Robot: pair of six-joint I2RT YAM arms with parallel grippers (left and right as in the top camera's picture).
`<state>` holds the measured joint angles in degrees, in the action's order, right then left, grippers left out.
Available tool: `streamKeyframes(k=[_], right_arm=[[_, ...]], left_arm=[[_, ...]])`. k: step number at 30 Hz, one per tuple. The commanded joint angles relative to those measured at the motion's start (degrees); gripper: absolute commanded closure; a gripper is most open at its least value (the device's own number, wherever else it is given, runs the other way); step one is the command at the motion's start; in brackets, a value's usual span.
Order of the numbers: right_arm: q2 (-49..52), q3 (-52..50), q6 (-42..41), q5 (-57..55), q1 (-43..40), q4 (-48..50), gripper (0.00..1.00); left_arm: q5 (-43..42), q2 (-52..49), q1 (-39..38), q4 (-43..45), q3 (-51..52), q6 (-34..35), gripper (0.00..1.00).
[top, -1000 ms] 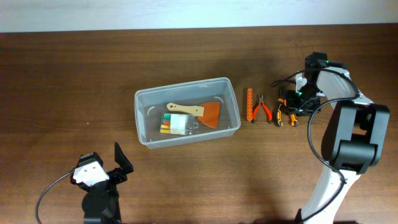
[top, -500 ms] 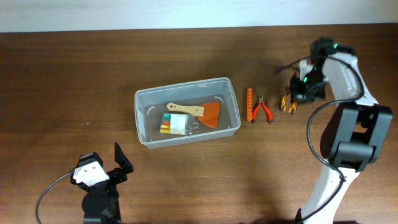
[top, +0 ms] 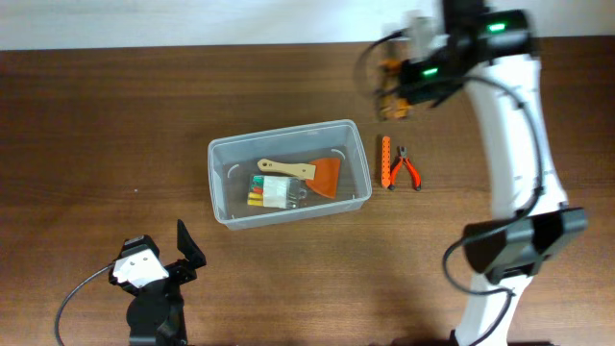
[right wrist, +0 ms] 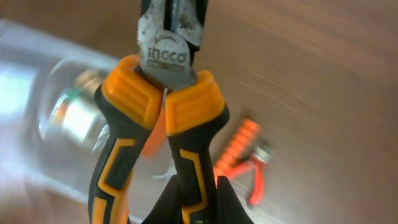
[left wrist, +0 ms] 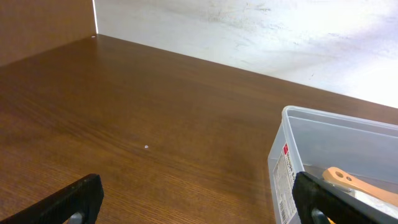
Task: Pack container
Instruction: 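Place the orange-black pliers into the container and release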
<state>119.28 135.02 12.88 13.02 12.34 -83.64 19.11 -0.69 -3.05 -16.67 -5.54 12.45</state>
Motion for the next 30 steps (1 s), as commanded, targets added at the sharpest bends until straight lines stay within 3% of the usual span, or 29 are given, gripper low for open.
streamKeyframes(k=[1,7,11,19,21,26,27,30], right_arm=[[0.94,-0.39,17.14,1.84,8.55,0.81,0.96],[5.42,-4.72,36.74,1.55,17.81,2.54,0.96],[8.41,-9.14,48.61,0.42,19.82,4.24,0.96],[10.19,-17.75,55.30,0.28,19.30,19.74,0.95],[10.36,-18.69,55.25,0.28,18.97,23.23,0.87],[9.84,-17.44,49.92,-1.92,18.78,25.62,0.46],[9.33,-16.44,47.23,-3.08,18.78,25.55,0.01],[7.50,-12.96,41.42,-5.16,18.75,23.71,0.01]], left_arm=[[0.22,0.13,-0.22,-0.04,0.22,-0.50,0.01],[0.22,0.13,-0.22,-0.04,0.22,-0.50,0.01],[0.22,0.13,-0.22,-0.04,0.22,-0.50,0.01],[0.22,0.13,-0.22,-0.04,0.22,-0.50,0.01],[0.22,0.13,-0.22,-0.04,0.22,-0.50,0.01],[0.22,0.13,-0.22,-0.04,0.22,-0.50,0.01],[0.22,0.13,-0.22,-0.04,0.22,-0.50,0.01],[0.20,0.13,-0.22,-0.04,0.22,-0.50,0.01]])
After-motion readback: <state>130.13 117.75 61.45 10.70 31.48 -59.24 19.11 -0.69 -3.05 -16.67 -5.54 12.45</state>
